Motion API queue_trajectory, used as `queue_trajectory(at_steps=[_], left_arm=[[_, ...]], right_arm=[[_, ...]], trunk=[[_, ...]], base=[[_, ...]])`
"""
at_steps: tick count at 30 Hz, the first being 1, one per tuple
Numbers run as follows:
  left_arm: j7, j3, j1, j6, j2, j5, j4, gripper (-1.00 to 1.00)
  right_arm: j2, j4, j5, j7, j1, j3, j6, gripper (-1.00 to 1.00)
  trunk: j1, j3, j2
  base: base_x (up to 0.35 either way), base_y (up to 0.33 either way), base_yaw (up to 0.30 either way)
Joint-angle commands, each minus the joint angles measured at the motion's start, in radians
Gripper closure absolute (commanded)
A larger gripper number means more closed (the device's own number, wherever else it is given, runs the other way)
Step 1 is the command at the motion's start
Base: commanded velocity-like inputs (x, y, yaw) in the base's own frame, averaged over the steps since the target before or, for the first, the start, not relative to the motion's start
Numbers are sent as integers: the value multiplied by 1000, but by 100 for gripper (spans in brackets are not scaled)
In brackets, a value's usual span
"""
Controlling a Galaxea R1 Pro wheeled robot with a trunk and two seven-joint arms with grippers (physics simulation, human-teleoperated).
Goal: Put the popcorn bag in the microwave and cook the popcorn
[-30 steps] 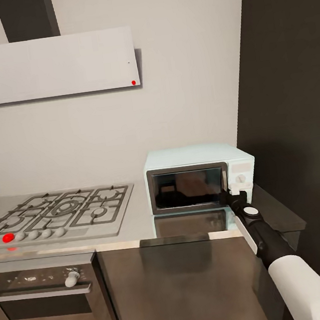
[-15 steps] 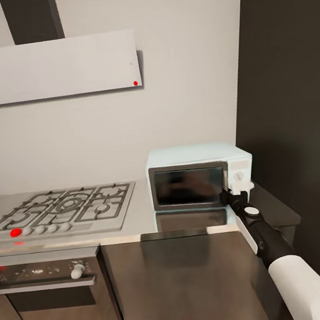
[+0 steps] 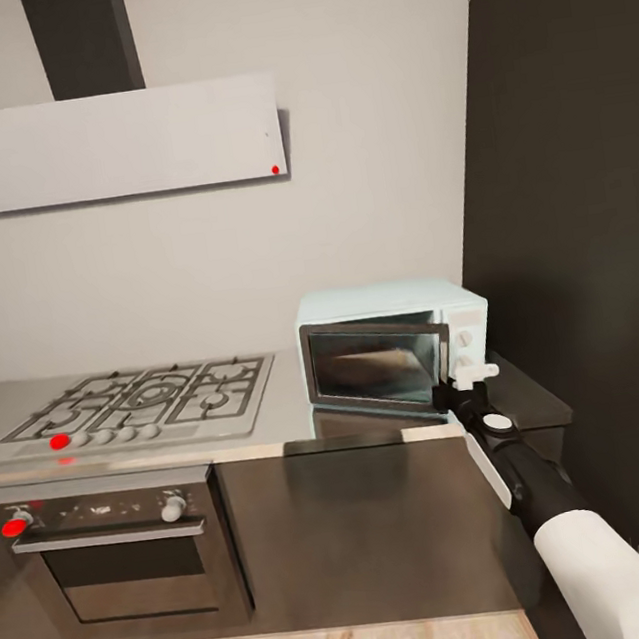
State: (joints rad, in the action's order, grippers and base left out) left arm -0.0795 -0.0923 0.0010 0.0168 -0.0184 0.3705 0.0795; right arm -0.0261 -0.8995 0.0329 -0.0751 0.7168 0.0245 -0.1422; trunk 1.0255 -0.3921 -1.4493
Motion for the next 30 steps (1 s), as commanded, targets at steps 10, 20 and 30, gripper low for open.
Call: queue_trajectory(at_steps=[10,20,30], left_arm=[[-5,-9,1,2,0,8,2,-100],[-4,-9,1,3,1,7,2,-100],[-3,-9,1,3,1,7,2,-100]], right_arm=[[0,-1,-8,-17,1,-8,-7,100],[7,-2,-5,2,-2,95,-13,100],[32,1,-91,-17,-3,89,-11,100]], trunk=[[0,-1,-1],[0,-1,-1],[0,-1,-1]], base=[[-200,0,0],[-69,0,0],[0,0,0]])
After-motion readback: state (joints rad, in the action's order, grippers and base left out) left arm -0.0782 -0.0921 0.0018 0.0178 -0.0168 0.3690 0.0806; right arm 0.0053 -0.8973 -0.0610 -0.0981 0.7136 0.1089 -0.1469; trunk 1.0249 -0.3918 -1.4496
